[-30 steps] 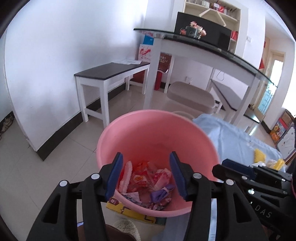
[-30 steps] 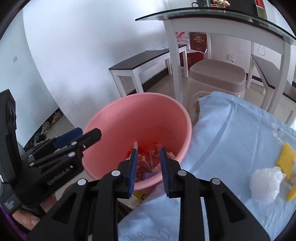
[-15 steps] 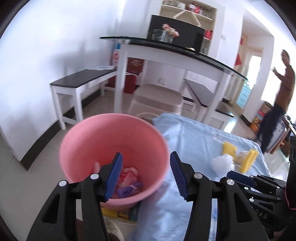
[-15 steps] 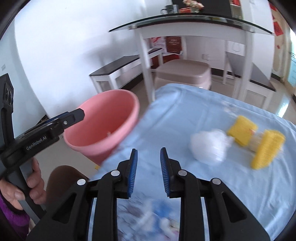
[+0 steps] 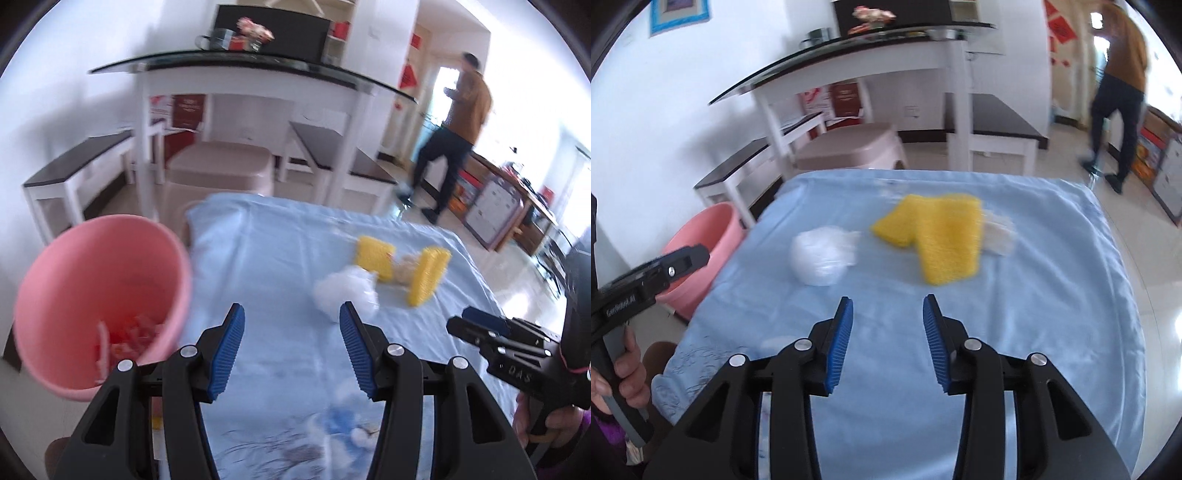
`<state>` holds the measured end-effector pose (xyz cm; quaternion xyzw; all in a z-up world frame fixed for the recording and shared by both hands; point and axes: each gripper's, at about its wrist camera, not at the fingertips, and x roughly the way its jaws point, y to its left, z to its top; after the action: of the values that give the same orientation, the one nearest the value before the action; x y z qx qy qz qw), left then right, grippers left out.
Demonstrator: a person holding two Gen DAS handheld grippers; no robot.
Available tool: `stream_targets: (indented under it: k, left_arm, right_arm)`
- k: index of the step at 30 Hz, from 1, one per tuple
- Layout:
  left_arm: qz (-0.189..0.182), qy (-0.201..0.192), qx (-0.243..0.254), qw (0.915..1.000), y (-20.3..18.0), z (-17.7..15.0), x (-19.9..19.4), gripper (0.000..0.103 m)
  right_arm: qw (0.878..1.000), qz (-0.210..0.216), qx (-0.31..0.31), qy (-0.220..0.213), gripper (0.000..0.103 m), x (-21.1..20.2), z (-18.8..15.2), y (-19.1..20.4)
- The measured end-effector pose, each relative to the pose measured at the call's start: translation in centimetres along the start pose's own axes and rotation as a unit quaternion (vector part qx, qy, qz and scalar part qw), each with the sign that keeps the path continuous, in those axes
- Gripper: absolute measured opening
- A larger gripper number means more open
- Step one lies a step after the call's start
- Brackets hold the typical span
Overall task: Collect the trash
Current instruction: 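Move both open grippers back over the yellow nets and white plastic bag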
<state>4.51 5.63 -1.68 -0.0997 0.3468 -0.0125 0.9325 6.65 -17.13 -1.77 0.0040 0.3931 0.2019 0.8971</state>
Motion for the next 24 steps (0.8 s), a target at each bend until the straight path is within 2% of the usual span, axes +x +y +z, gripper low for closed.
stream_targets:
  k: [9,15,17,18,21,24]
  left_arm:
    - [-0.025,0.042,0.030,0.9983,-4.0,1.4,5.7,0.053]
    - [0.002,0.069,0.042,0.9967,-5.2,1.1,9.6,0.052]
    - [0.008,0.073,0.042,0.9964,-5.2,0.8,10.3,0.046]
    - [0.008,0.075,0.042,0.9962,-5.2,0.6,10.5,0.035]
    - [0.007,0.065,0.042,0.9970,-4.9,0.5,10.1,0.023]
    - [0.000,0.057,0.039,0.9976,-4.6,0.5,9.4,0.019]
  right_arm:
    - [1.000,-0.004,0.028,-0.001,0.040,0.7,-0.2,-3.1]
    - [0.999,0.003,0.038,-0.002,0.040,1.6,0.9,-4.6]
    - [0.999,0.008,0.043,-0.001,0.040,2.0,1.5,-4.9]
    - [0.999,0.012,0.046,-0.001,0.040,2.3,1.8,-5.1]
    - [0.999,0.017,0.040,-0.008,0.040,2.7,2.6,-5.1]
    - [0.999,0.021,0.038,-0.015,0.040,3.2,3.5,-5.4]
